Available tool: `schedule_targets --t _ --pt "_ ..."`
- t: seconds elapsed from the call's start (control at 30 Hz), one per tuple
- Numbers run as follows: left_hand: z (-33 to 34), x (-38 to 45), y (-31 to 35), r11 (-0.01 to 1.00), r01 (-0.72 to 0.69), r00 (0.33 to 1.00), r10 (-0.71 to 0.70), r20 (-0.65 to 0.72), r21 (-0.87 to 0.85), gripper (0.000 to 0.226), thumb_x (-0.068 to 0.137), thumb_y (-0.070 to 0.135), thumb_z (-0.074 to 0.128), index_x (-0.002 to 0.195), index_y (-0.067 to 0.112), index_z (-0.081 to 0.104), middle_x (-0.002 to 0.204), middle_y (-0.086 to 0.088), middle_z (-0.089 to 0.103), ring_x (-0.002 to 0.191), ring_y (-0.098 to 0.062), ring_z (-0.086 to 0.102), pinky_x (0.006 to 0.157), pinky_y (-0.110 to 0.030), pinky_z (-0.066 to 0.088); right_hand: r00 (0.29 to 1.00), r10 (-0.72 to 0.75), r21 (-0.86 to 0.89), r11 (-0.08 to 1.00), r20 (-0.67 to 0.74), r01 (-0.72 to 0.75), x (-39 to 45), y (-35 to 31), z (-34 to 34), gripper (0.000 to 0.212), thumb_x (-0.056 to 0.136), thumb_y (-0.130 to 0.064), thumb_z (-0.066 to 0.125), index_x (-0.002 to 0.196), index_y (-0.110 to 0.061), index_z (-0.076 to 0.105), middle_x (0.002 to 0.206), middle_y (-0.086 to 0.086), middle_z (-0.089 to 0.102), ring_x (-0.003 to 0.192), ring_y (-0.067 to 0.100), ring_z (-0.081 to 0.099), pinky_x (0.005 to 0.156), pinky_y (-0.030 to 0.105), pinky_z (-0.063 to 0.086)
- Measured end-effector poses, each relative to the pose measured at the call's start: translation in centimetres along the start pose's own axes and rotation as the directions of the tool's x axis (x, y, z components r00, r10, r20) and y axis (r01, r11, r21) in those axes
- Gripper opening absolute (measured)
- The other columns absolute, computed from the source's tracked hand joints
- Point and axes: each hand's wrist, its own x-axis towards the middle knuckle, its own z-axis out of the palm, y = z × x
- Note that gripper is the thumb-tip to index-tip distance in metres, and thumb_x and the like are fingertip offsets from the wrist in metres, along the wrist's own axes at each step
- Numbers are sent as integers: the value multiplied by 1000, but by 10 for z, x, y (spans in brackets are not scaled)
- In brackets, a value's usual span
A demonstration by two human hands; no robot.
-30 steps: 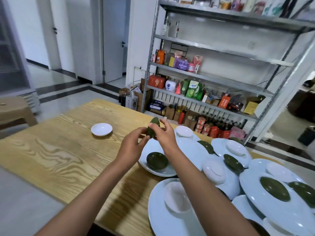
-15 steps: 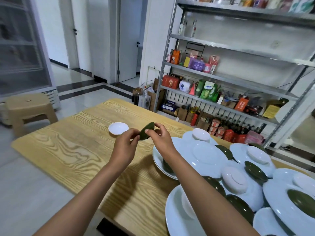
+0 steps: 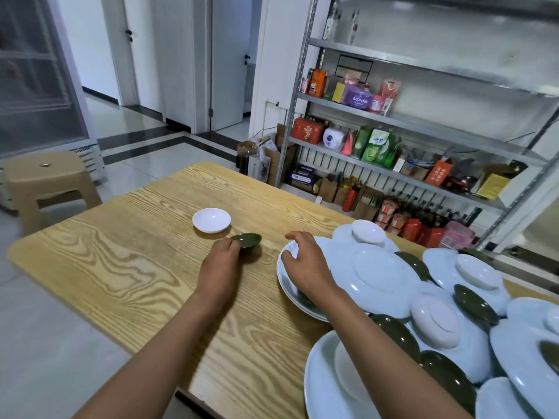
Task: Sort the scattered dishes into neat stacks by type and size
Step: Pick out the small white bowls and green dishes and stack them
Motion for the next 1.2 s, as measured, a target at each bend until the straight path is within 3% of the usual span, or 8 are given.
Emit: schedule_targets --t 0.23,0.43,0.57,0.7,0.83,0.97,1.2 --pt "22 25 -6 1000 -24 998 24 51 -11 20 76 1 58 94 6 66 101 -11 64 91 -29 60 70 -35 50 1000 -26 -137 990 17 28 -2 19 -12 32 94 -18 50 126 -22 54 133 -10 50 117 10 49 90 19 35" --pt "30 36 -10 996 -85 993 84 85 5 26 85 1 58 110 -2 66 120 -22 61 111 -37 58 92 -40 47 996 76 -170 983 46 -67 -4 29 -25 44 93 -8 48 135 -21 49 142 -4 47 128 14 45 105 28 36" --pt "31 28 -10 992 -118 991 115 62 54 34 88 2 59 122 -1 60 130 -22 56 125 -37 49 103 -44 39 978 129 -230 969 163 -90 -9 32 -34 49 90 -9 49 137 -23 47 143 -3 47 127 16 46 101 25 36" --pt "23 15 -2 986 -139 990 140 -4 91 34 85 5 65 118 -4 62 126 -22 59 122 -37 52 102 -44 40 942 161 -338 939 295 -54 -13 26 -46 61 85 -14 52 144 -24 40 149 -4 41 134 18 40 105 28 36" --pt "18 -1 3 978 -172 985 174 -5 116 37 84 6 66 119 -4 61 126 -20 60 123 -34 52 101 -42 40 859 203 -482 874 470 57 -16 15 -55 74 83 -17 57 151 -21 28 153 0 32 141 19 31 108 30 34" --pt "11 -17 10 973 -192 981 195 -12 128 38 83 7 69 119 -4 62 126 -18 60 123 -33 52 100 -43 42 808 289 -584 808 513 82 -15 12 -54 81 80 -20 62 152 -24 24 152 0 31 139 20 31 106 35 38" --pt "0 -39 17 968 -208 978 208 10 139 45 89 25 39 116 -2 64 124 -17 61 119 -32 56 97 -38 46 841 242 -553 830 485 80 -13 15 -48 56 85 -10 52 139 -24 45 141 0 46 125 23 46 96 33 44"
